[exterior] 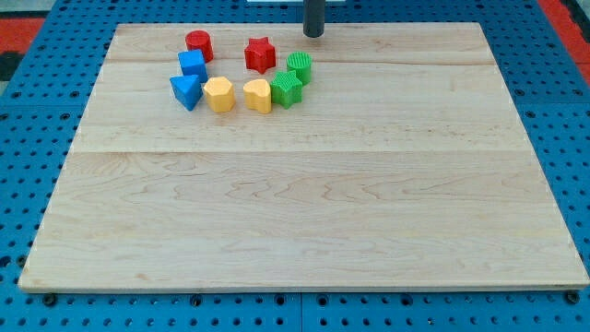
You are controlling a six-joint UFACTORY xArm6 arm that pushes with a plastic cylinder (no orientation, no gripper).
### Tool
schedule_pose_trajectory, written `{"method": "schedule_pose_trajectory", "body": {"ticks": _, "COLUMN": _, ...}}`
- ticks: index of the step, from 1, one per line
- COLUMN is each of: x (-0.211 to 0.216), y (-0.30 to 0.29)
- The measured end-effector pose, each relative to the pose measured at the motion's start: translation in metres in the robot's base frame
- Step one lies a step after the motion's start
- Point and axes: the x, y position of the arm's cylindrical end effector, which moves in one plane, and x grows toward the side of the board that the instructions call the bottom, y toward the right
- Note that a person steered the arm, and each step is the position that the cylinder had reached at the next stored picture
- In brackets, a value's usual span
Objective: Slightly push the green circle into the green star
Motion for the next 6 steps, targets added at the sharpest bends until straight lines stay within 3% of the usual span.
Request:
{"method": "schedule_pose_trajectory", "body": {"ticks": 1, "x": 0.006, "y": 0.0}}
{"method": "schedule_pose_trajectory", "body": {"ticks": 3, "x": 0.083, "y": 0.003}}
{"method": "schedule_pose_trajectory", "body": {"ticks": 5, "x": 0.124, "y": 0.048}}
{"method": "schedule_pose_trajectory", "body": {"ticks": 6, "x": 0.13, "y": 0.043}}
